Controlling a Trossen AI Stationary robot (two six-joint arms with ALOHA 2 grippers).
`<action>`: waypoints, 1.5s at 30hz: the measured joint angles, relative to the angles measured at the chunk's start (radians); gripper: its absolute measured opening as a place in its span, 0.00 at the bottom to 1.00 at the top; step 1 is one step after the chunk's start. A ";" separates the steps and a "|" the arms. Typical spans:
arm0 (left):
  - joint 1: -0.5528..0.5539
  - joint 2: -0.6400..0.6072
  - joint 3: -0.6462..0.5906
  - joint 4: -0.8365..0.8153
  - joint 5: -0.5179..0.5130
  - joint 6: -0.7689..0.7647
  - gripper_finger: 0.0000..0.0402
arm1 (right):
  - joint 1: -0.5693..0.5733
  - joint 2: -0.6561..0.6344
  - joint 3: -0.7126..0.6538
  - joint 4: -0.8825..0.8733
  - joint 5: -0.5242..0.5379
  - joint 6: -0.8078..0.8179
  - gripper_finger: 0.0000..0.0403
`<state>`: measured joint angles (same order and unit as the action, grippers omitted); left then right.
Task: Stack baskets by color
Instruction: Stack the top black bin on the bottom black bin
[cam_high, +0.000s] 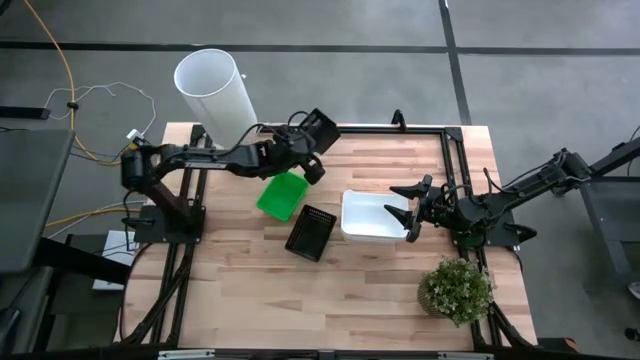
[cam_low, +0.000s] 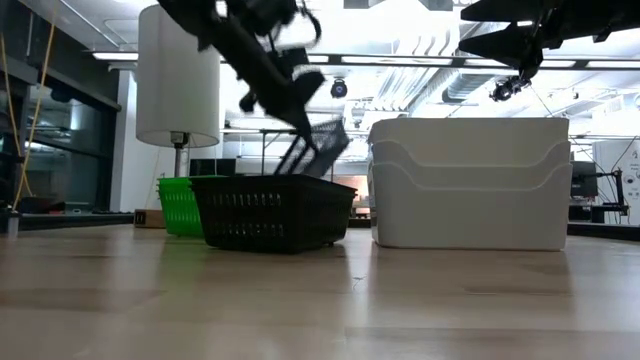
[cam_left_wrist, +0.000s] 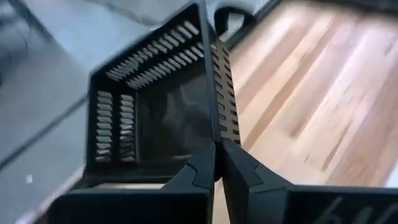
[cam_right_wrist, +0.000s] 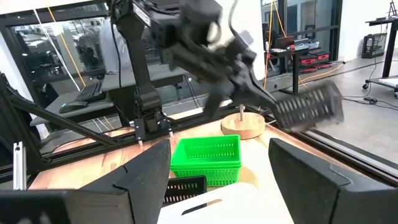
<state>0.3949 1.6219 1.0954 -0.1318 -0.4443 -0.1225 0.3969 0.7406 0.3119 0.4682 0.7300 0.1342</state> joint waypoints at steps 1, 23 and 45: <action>-0.011 -0.024 0.000 0.003 -0.013 0.013 0.00 | 0.000 0.000 0.000 0.000 0.000 0.000 0.64; -0.328 -0.187 -0.001 0.085 -0.126 0.254 0.00 | 0.000 0.000 0.000 0.000 0.000 0.024 0.64; -0.412 -0.216 -0.002 0.053 -0.108 0.343 0.00 | 0.000 0.000 0.000 0.000 0.000 0.025 0.64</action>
<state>-0.0173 1.4060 1.0929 -0.0791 -0.5518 0.2204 0.3970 0.7403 0.3115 0.4679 0.7296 0.1596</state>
